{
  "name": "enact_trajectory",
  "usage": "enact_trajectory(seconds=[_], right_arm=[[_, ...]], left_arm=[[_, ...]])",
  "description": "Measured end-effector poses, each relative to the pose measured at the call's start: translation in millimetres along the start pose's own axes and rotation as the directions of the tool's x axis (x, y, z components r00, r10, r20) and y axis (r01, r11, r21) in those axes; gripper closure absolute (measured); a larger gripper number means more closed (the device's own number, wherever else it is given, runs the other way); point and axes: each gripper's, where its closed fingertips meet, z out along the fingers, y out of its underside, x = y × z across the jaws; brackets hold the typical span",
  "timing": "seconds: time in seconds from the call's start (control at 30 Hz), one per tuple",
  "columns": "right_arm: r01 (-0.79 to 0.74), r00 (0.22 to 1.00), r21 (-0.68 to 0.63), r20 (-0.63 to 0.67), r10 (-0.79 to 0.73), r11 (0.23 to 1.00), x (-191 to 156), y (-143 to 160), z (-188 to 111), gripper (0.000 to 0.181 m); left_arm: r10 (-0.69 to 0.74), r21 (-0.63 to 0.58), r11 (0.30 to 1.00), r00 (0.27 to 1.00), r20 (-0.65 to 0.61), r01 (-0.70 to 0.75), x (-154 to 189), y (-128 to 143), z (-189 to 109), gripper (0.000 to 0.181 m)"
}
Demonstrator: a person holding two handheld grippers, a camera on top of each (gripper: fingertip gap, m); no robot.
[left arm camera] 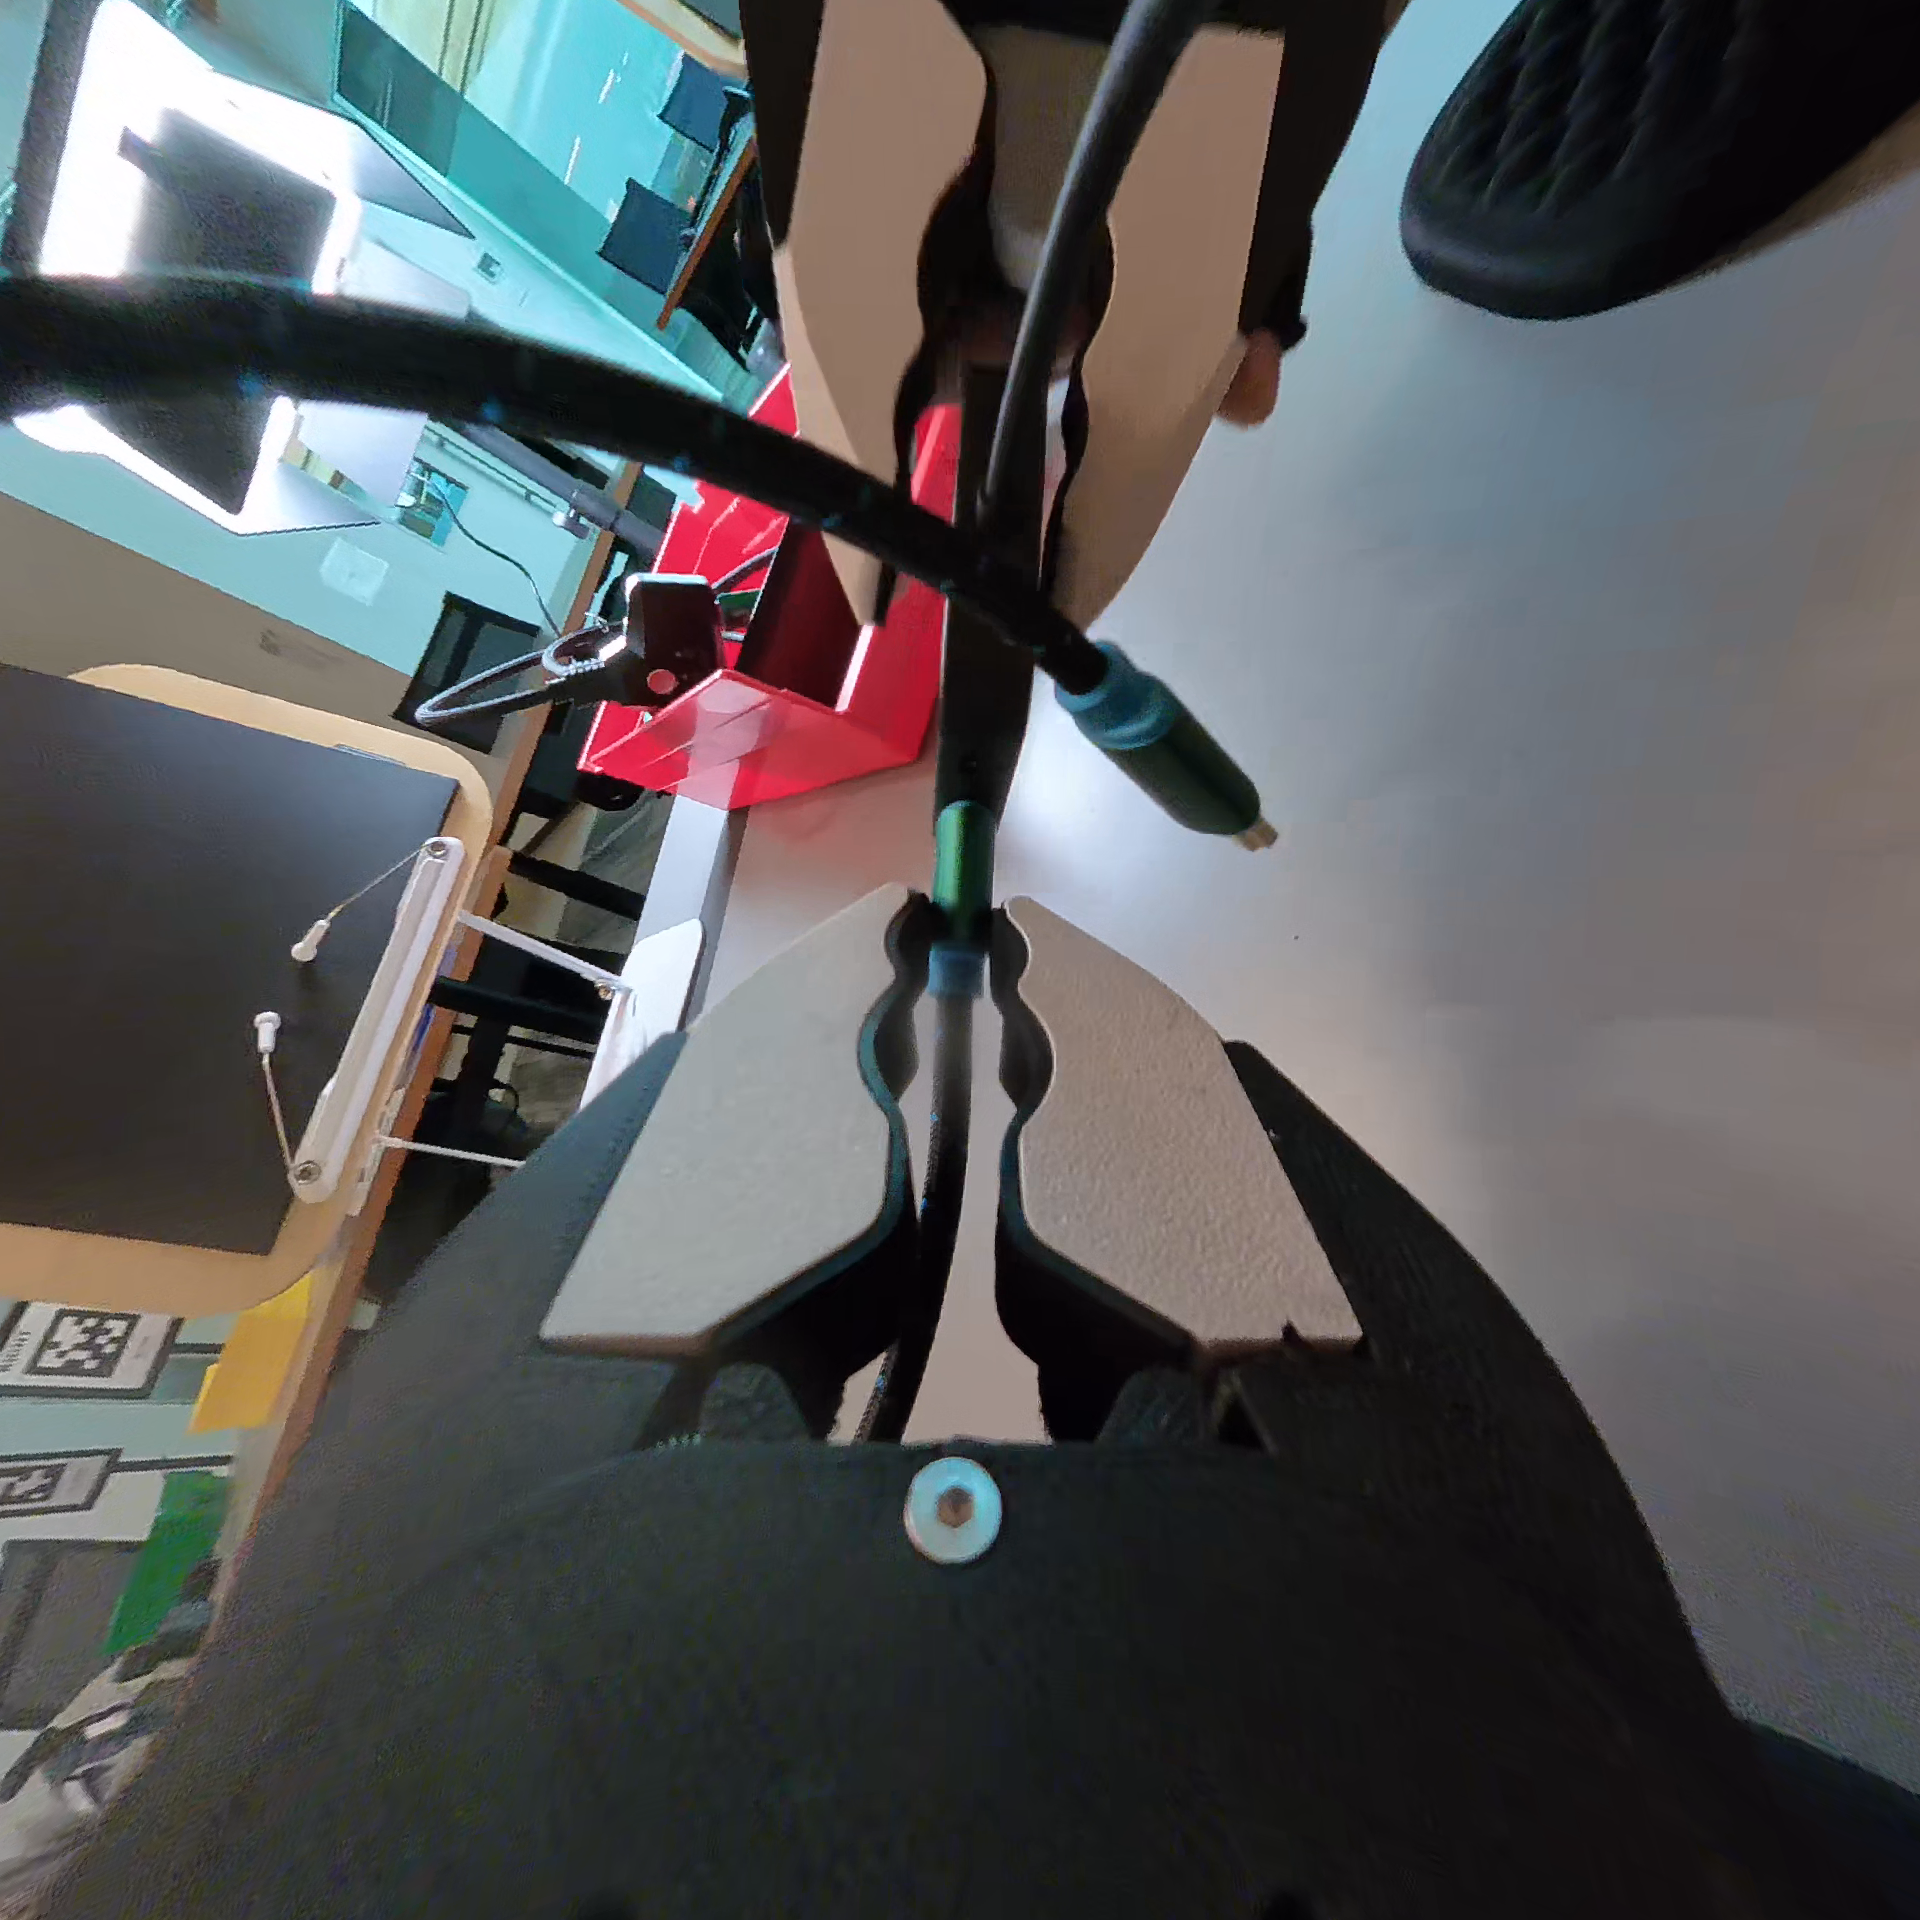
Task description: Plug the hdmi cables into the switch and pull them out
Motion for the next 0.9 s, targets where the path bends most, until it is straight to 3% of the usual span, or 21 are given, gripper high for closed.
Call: enact_trajectory(seconds=[0.07,0.2,0.53,0.9], right_arm=[[0.019,1.0,-0.032,-0.007,-0.02,0.999,1.1,2.6,-5.2,0.15],[0.124,0.992,-0.086,0.003,-0.125,0.988,-9.1,7.1,-8.6,0.164],[0.08,0.996,-0.169,-0.012,-0.083,0.982,5.5,24.2,-25.7,0.167],[-0.052,0.977,-0.244,-0.211,-0.001,0.968,58.8,41.2,-93.6,0.167]], left_arm=[[0.018,0.003,1.0,1.0,0.011,-0.018,0.3,2.6,2.0,0.17],[0.034,0.002,0.999,0.999,0.015,-0.034,4.4,7.4,7.5,0.17],[-0.086,-0.003,0.996,0.991,0.1,0.087,-12.5,15.5,-0.3,0.157],[-0.284,0.048,0.959,0.941,0.184,0.28,-27.3,20.4,-25.4,0.149]])
